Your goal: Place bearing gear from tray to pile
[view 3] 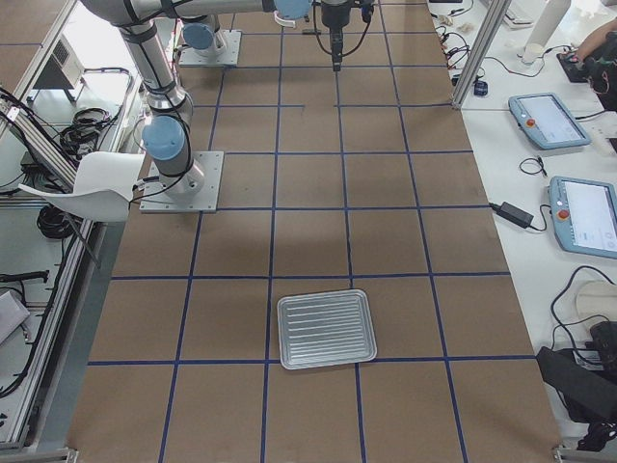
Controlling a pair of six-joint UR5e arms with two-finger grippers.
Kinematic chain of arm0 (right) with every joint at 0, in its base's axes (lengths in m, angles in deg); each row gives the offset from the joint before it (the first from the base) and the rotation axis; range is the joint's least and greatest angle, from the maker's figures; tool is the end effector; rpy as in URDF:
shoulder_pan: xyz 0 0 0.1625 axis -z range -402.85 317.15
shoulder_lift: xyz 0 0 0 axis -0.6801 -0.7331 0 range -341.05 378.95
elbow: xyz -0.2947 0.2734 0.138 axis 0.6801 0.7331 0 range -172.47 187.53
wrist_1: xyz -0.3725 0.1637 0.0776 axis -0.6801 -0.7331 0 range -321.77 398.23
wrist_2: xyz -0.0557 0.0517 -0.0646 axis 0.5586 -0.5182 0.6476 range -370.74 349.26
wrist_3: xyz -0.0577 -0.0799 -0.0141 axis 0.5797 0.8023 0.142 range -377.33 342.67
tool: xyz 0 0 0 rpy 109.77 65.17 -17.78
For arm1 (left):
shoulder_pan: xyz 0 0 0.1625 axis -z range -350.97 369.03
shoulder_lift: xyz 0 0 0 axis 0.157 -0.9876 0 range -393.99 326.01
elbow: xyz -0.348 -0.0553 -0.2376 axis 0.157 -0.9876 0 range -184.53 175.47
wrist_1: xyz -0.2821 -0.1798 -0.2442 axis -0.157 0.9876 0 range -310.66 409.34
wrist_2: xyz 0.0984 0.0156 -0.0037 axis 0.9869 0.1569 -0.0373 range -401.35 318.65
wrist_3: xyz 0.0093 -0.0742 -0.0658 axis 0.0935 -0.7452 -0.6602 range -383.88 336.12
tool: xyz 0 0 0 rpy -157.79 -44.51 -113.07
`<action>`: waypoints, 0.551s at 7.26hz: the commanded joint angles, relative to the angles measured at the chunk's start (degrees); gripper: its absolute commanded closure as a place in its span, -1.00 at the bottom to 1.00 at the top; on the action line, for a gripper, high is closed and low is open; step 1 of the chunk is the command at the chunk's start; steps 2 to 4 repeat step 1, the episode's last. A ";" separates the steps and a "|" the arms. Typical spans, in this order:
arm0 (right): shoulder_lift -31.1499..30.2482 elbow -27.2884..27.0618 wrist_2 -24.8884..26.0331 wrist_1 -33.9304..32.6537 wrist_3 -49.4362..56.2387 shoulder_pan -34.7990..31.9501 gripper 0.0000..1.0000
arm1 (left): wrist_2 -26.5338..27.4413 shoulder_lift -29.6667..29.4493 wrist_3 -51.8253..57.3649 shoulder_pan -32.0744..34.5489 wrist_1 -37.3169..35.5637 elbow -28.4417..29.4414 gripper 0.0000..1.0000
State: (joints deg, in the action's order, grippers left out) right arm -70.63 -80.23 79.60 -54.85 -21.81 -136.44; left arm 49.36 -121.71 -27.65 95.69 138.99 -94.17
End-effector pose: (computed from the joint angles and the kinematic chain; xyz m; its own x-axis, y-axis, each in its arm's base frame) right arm 0.1639 -0.4936 0.5092 -0.9999 0.0157 -0.0007 0.0157 0.9962 -0.0854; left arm -0.1038 -0.4864 0.5109 -0.9922 -0.1243 -0.0089 -0.1237 0.9909 -0.0528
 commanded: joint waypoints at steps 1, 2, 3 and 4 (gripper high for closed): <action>0.19 0.14 0.01 0.00 0.00 0.16 -1.00 | -0.45 -0.07 0.16 0.00 -0.18 -0.19 -1.00; 0.19 0.14 0.01 0.00 0.00 0.16 -1.00 | -0.45 -0.07 0.16 0.00 -0.18 -0.19 -1.00; 0.19 0.14 0.01 0.00 0.00 0.16 -1.00 | -0.45 -0.07 0.16 0.00 -0.18 -0.19 -1.00; 0.19 0.14 0.01 0.00 0.00 0.16 -1.00 | -0.45 -0.07 0.16 0.00 -0.18 -0.19 -1.00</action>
